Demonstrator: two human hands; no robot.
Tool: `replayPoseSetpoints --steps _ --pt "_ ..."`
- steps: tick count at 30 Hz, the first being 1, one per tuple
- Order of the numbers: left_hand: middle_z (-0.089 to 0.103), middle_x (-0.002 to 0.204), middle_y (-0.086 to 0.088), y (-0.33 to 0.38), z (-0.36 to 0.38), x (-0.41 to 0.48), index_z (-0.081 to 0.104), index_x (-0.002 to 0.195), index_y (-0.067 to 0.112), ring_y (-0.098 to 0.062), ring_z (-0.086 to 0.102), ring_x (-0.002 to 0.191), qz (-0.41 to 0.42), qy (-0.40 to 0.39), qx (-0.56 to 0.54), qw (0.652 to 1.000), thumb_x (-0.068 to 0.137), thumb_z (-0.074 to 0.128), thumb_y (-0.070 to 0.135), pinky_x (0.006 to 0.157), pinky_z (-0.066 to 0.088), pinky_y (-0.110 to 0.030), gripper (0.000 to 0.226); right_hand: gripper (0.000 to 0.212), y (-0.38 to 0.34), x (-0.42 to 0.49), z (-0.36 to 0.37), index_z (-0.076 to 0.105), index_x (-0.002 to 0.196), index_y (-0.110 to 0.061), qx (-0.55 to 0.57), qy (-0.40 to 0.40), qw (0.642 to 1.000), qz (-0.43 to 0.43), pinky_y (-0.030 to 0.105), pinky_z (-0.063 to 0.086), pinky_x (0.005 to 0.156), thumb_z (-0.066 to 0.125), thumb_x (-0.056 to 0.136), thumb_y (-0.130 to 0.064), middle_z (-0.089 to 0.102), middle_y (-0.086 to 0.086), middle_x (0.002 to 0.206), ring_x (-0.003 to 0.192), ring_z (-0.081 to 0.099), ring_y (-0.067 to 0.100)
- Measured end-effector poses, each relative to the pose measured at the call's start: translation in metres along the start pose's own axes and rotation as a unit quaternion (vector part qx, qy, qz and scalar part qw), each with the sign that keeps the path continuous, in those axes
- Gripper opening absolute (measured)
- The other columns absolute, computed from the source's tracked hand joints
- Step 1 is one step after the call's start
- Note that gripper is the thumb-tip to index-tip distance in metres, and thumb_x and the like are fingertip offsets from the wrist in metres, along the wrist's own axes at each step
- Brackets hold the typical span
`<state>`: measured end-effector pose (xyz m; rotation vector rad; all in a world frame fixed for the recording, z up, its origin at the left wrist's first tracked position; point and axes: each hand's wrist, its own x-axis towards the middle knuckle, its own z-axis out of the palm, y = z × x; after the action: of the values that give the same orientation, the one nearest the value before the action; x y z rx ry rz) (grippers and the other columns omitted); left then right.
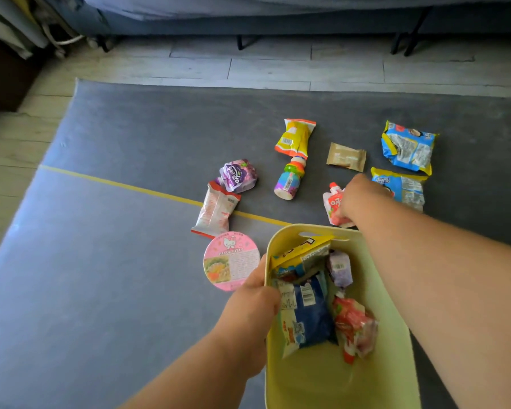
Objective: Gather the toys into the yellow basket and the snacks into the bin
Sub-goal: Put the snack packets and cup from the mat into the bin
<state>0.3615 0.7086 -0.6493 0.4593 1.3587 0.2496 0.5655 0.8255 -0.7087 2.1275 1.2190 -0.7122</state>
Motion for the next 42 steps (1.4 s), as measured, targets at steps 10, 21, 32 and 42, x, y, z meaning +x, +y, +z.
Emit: replayPoseSetpoints --steps 10,21,32,42 --pt "0.075 0.068 -0.001 0.002 0.001 -0.002 0.066 0.1 0.026 -0.023 0.072 0.07 0.008 0.0 -0.008 1.0 0.083 0.032 -0.016 0.055 0.057 -0.033 0.057 0.069 -0.002 -0.008 -0.001 0.026 0.138 -0.011 0.217 0.098 0.971 -0.018 0.039 0.044 0.089 0.069 0.085 -0.023 0.051 0.019 0.132 0.121 0.051 0.037" --pt "0.074 0.067 -0.013 0.006 0.017 -0.02 0.064 0.109 0.01 -0.028 0.072 0.055 0.033 -0.007 -0.04 0.999 0.078 0.023 -0.021 0.042 0.056 -0.035 0.061 0.057 0.067 -0.15 -0.029 0.041 0.129 -0.037 0.227 0.021 0.939 -0.259 0.026 0.041 0.056 0.067 0.08 -0.023 0.059 -0.006 0.1 0.079 0.056 0.012" --pt "0.073 0.063 -0.013 -0.003 0.015 -0.022 0.064 0.104 0.011 -0.029 0.072 0.053 0.033 -0.005 -0.035 0.999 0.081 0.024 -0.02 0.041 0.055 -0.036 0.055 0.02 0.028 -0.132 0.079 0.05 0.113 -0.02 0.127 0.042 0.95 -0.283 0.034 0.04 0.075 0.041 0.095 -0.023 0.049 0.009 0.106 0.097 0.053 0.031" --pt "0.075 0.072 -0.014 -0.002 0.018 -0.01 0.066 0.108 0.014 -0.03 0.074 0.06 0.029 -0.027 -0.052 0.998 0.082 0.025 -0.018 0.047 0.058 -0.038 0.059 0.017 0.033 -0.107 0.049 0.057 0.1 -0.02 0.324 0.347 0.863 -0.175 0.034 0.048 0.068 0.053 0.091 -0.034 0.064 0.0 0.095 0.084 0.059 0.023"
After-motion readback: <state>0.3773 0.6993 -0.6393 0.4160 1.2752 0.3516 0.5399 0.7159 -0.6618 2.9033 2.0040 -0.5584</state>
